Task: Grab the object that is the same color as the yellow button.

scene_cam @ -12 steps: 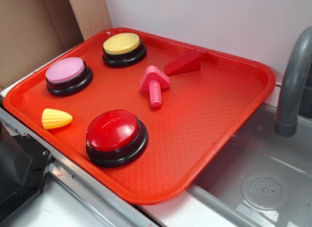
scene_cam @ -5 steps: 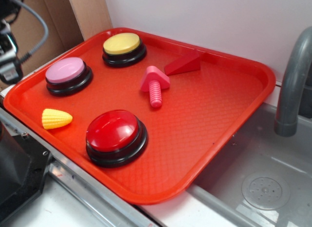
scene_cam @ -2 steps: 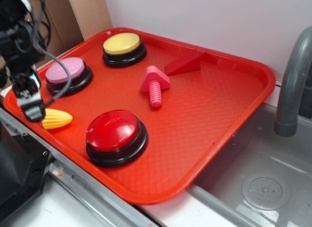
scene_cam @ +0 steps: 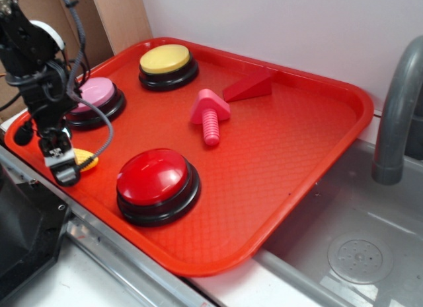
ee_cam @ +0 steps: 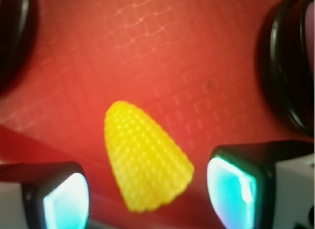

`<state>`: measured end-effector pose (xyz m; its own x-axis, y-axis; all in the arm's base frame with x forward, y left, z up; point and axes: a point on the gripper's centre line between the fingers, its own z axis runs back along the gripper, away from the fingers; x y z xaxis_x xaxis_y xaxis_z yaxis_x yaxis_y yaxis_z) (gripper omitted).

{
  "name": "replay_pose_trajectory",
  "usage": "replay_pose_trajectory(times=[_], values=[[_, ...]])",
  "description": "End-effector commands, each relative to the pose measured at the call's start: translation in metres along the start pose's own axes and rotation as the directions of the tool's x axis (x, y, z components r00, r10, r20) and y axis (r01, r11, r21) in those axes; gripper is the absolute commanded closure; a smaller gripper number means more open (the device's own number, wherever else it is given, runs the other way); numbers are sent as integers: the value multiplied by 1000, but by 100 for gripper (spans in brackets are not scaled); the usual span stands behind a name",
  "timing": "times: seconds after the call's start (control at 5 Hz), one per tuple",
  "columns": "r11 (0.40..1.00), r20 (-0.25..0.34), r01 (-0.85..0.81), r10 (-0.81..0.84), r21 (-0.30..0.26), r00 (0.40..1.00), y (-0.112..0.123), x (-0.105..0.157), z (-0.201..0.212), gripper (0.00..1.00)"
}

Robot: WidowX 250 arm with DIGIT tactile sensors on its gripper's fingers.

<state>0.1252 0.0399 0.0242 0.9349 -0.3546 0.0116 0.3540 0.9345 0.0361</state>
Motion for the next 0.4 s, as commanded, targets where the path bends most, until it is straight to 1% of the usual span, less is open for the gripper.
replay_pose_trajectory(times=[0.0,0.2], values=[[997,24,-70,70,-20,997,5,4,-11,0],[996,-13,-86,86,-8,996,5,2,-12,93]])
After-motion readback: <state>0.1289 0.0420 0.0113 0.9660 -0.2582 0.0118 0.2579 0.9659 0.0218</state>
